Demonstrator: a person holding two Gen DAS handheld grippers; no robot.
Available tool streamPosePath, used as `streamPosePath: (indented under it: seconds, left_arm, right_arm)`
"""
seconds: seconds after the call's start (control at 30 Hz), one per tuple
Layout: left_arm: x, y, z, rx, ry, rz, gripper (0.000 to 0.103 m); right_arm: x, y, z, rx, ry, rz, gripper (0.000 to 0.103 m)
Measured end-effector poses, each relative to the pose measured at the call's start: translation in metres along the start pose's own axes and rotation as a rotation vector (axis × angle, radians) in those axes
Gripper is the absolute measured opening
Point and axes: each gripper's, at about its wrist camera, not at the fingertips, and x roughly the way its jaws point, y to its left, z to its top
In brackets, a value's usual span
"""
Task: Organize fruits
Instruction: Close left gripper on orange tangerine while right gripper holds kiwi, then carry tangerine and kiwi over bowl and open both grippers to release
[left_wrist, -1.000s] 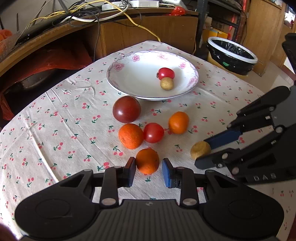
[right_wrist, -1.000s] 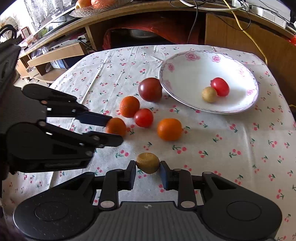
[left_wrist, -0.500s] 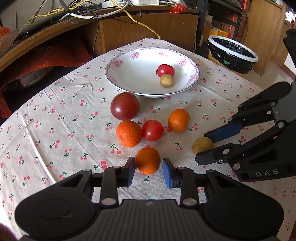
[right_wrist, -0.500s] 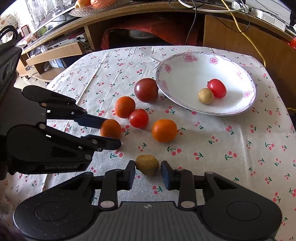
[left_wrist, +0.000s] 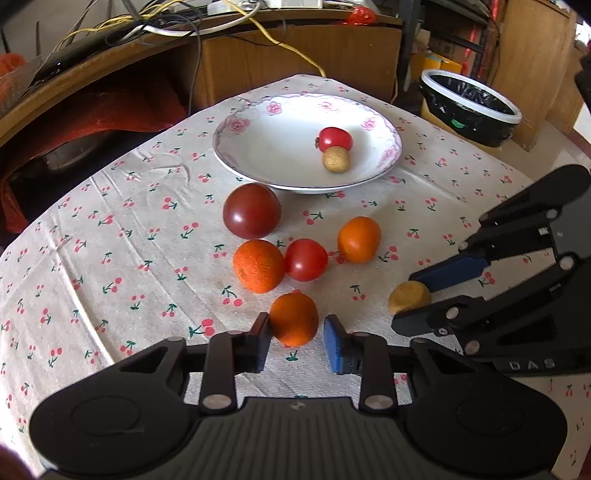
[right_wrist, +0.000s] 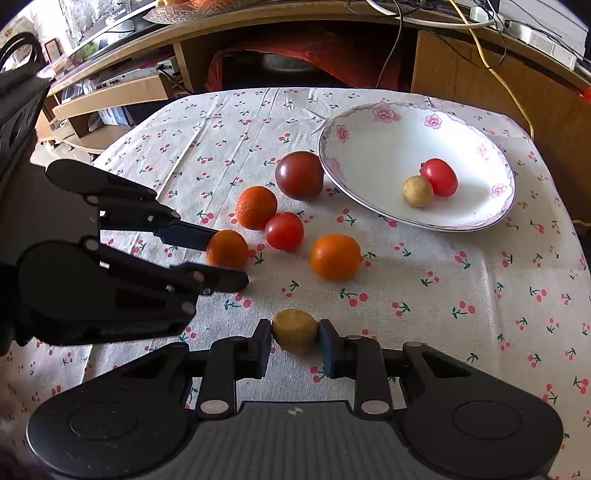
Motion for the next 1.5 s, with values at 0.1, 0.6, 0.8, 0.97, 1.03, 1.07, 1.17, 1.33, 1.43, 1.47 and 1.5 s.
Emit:
streamPosePath:
  seconds: [0.1,0.6,0.8,0.97,1.03,1.07,1.17,1.33,1.43,1.47,1.5]
  left_arm:
    - [0.0,0.0,0.002,-0.003,0.006,0.003,0.035]
    - [-0.01,-0.013,0.021,0.042,-0.033,0.001,0.035]
    - [-0.01,-0.015,0.032,0.04,-0.054,0.012,0.035]
    - [-0.01,-0.017,0.046,0.044,-0.081,0.03,0.035]
    - [-0.01,-0.017,0.051,0.044,-0.091,0.038,0.035]
    - [-0.009,-0.018,0.054,0.044,-0.096,0.042,0.035]
    - [-0.009,-0.018,0.061,0.05,-0.114,0.055,0.035]
    - [-0.008,-0.017,0.072,0.048,-0.136,0.068,0.035]
    - [-0.006,-0.015,0.075,0.044,-0.143,0.071,0.035]
    - [-0.005,-0.014,0.076,0.043,-0.144,0.073,0.034]
    - [-0.005,-0.013,0.077,0.041,-0.145,0.075,0.034]
  right_arm:
    - [-0.001,-0.002,0.001,0.012,0.005,0.001,0.022]
    - [-0.015,-0.011,0.013,0.042,-0.064,-0.034,0.022]
    - [-0.022,-0.019,0.02,0.056,-0.098,-0.068,0.022]
    - [-0.027,-0.026,0.026,0.066,-0.133,-0.1,0.023]
    - [-0.029,-0.028,0.029,0.071,-0.148,-0.116,0.023]
    - [-0.029,-0.03,0.03,0.073,-0.156,-0.123,0.023]
    - [-0.032,-0.033,0.034,0.081,-0.173,-0.141,0.024]
    - [-0.035,-0.038,0.039,0.092,-0.2,-0.167,0.024]
    - [-0.034,-0.04,0.042,0.099,-0.206,-0.171,0.024]
    - [-0.033,-0.04,0.043,0.1,-0.208,-0.175,0.024]
    - [-0.033,-0.041,0.045,0.101,-0.209,-0.178,0.024]
